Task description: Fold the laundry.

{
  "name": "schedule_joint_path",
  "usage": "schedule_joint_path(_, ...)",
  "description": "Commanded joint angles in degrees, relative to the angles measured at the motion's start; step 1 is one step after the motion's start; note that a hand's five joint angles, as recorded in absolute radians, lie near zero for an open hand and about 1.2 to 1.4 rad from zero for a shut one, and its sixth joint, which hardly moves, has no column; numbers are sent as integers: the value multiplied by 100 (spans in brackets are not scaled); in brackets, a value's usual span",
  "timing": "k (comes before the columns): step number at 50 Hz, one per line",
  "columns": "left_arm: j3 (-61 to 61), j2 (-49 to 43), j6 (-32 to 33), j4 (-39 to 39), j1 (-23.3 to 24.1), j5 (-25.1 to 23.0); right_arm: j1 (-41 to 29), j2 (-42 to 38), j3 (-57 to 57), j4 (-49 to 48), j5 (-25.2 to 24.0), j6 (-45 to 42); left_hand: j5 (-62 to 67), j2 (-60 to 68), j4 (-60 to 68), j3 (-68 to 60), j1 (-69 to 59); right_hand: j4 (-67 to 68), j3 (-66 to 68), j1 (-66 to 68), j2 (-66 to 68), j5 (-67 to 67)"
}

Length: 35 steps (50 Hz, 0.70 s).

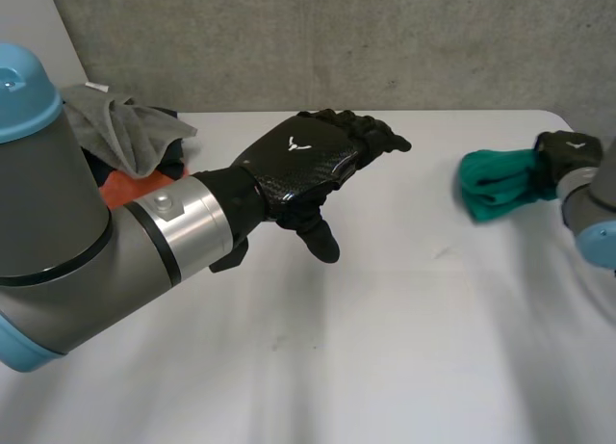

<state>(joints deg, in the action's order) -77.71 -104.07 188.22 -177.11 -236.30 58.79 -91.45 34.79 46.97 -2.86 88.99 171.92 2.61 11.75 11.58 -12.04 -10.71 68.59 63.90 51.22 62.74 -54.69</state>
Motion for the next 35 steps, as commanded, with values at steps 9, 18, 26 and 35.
schedule_joint_path(9, 10, 19, -5, -8, 41, 0, 1050, -2152, -4028, 1692, -251, -62, -261, -175, -158, 204, 71, 1141, 1610, 2878, 1726, -1531)
schedule_joint_path(18, 98, 1, -5, -96, 49, 158, 1086, -1986, -3915, 1736, -286, -360, -261, -175, -158, 204, 71, -5859, -5390, -4122, -5274, 5469)
schedule_joint_path(26, 238, -43, -14, -297, -47, 1028, 1112, -826, -3081, 1648, -382, -862, -261, -175, -158, 204, 71, -5859, -5390, -4122, -5274, 5469)
schedule_joint_path(35, 931, -402, 22, -816, -1178, 2372, 497, 1282, -472, 551, -1295, -923, -223, -137, -120, 166, 33, -5859, -5390, -4122, -5274, 5469)
